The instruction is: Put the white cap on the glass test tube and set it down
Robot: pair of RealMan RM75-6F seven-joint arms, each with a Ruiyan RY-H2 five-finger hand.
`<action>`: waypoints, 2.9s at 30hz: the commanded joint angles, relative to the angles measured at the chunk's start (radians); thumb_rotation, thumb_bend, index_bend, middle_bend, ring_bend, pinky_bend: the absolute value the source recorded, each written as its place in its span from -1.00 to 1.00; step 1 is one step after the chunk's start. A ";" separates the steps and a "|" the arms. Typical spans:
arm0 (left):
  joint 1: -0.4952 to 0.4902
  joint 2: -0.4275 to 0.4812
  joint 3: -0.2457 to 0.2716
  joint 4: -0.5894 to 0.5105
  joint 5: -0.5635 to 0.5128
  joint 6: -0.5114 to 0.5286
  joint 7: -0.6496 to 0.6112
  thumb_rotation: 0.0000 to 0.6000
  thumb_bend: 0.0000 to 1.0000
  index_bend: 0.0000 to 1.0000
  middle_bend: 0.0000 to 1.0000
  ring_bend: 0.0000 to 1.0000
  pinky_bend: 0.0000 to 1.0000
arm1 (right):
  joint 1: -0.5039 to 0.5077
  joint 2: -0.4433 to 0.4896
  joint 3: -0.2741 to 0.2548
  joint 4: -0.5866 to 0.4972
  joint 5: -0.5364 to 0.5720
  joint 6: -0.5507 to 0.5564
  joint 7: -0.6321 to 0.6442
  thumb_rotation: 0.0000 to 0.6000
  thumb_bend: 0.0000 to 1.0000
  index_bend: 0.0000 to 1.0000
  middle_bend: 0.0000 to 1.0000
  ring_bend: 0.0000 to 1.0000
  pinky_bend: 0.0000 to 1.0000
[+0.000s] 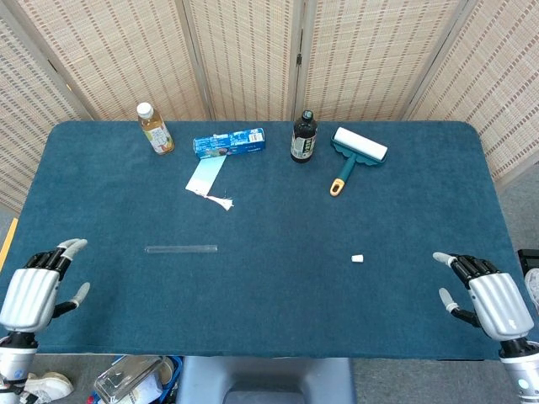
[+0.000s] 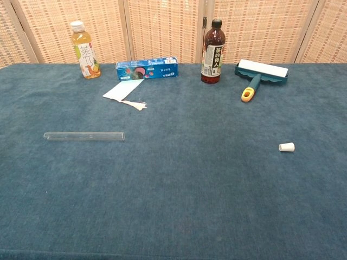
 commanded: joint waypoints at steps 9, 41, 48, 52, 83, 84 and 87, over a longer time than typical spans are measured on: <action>-0.256 -0.035 -0.092 -0.019 -0.162 -0.348 0.122 1.00 -0.45 -0.28 0.32 0.51 0.80 | 0.026 0.002 -0.002 -0.020 -0.008 -0.036 -0.018 1.00 -0.24 -0.55 -0.36 -0.38 -0.29; -0.635 -0.426 -0.091 0.292 -0.733 -0.550 0.470 1.00 -0.45 -0.09 0.98 1.00 1.00 | 0.053 0.028 -0.003 0.006 0.013 -0.065 0.030 1.00 -0.24 -0.55 -0.36 -0.34 -0.23; -0.657 -0.463 -0.075 0.331 -0.775 -0.547 0.469 1.00 -0.45 -0.07 0.98 1.00 1.00 | 0.056 0.028 -0.006 0.010 0.013 -0.070 0.036 1.00 -0.24 -0.55 -0.36 -0.34 -0.23; -0.674 -0.481 -0.068 0.351 -0.796 -0.549 0.479 1.00 -0.45 -0.07 0.98 1.00 1.00 | 0.056 0.031 -0.007 0.010 0.015 -0.070 0.036 1.00 -0.23 -0.55 -0.36 -0.34 -0.23; -0.740 -0.530 -0.030 0.450 -0.922 -0.577 0.489 1.00 -0.45 -0.01 0.99 1.00 1.00 | 0.055 0.032 -0.005 0.021 0.034 -0.070 0.046 1.00 -0.24 -0.55 -0.34 -0.31 -0.19; -0.741 -0.531 -0.029 0.450 -0.923 -0.577 0.489 1.00 -0.45 -0.01 0.99 1.00 1.00 | 0.055 0.032 -0.005 0.021 0.034 -0.071 0.047 1.00 -0.24 -0.55 -0.34 -0.31 -0.19; -0.743 -0.531 -0.025 0.452 -0.925 -0.577 0.488 1.00 -0.43 0.01 0.99 1.00 1.00 | 0.056 0.032 -0.005 0.022 0.036 -0.073 0.047 1.00 -0.24 -0.55 -0.34 -0.31 -0.19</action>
